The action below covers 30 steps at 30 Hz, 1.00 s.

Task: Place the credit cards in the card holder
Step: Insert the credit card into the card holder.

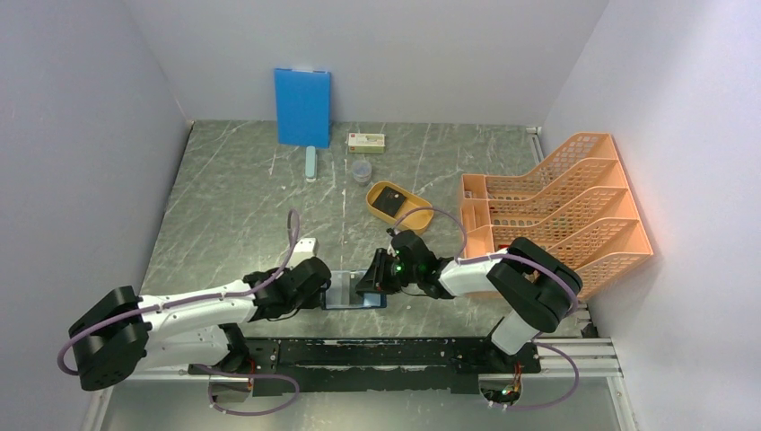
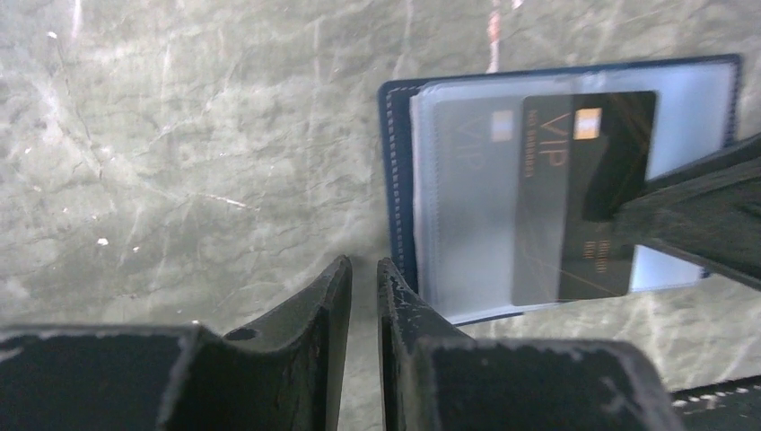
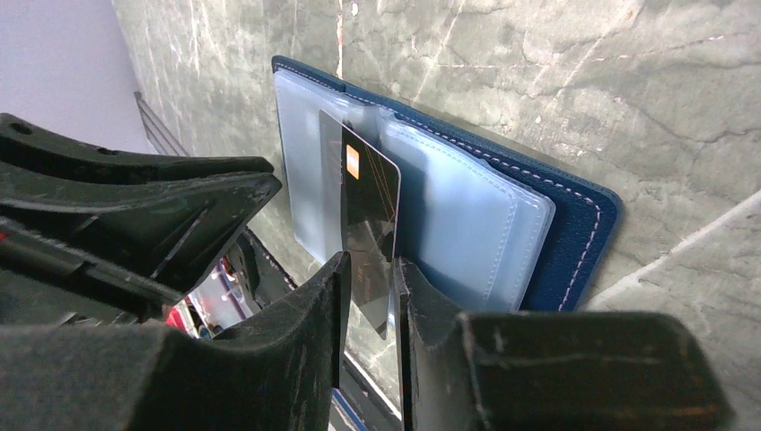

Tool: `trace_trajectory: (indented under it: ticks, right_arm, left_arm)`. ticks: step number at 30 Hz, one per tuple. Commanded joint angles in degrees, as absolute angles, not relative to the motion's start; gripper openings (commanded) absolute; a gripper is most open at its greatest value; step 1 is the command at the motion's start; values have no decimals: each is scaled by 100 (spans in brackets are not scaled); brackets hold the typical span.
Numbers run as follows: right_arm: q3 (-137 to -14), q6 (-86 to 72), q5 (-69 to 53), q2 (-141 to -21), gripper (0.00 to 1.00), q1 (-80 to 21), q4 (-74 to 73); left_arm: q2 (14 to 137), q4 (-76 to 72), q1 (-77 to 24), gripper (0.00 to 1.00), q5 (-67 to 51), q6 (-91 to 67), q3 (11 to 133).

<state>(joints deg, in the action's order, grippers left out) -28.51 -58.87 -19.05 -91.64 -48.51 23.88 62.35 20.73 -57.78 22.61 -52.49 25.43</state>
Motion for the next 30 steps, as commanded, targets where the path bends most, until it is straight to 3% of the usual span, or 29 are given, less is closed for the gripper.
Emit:
trace_trajectory:
  ticks: [1,25,30]
  right_arm:
    - [-2979,-5783,-1883,-9164,28,-4894,2206]
    - [-3451,-5789,-1811,-9510,28,-5268,2149]
    - [-3491,-5675,-1546,-9296,38,-5326,1796]
  left_arm:
    - [6366,1941,-5718,22,2338,-5243,2362]
    - [6533,1529,-5713,16,2012,-5177,2246]
    - [6486,1579,-5713,16,2058,-5185,2258]
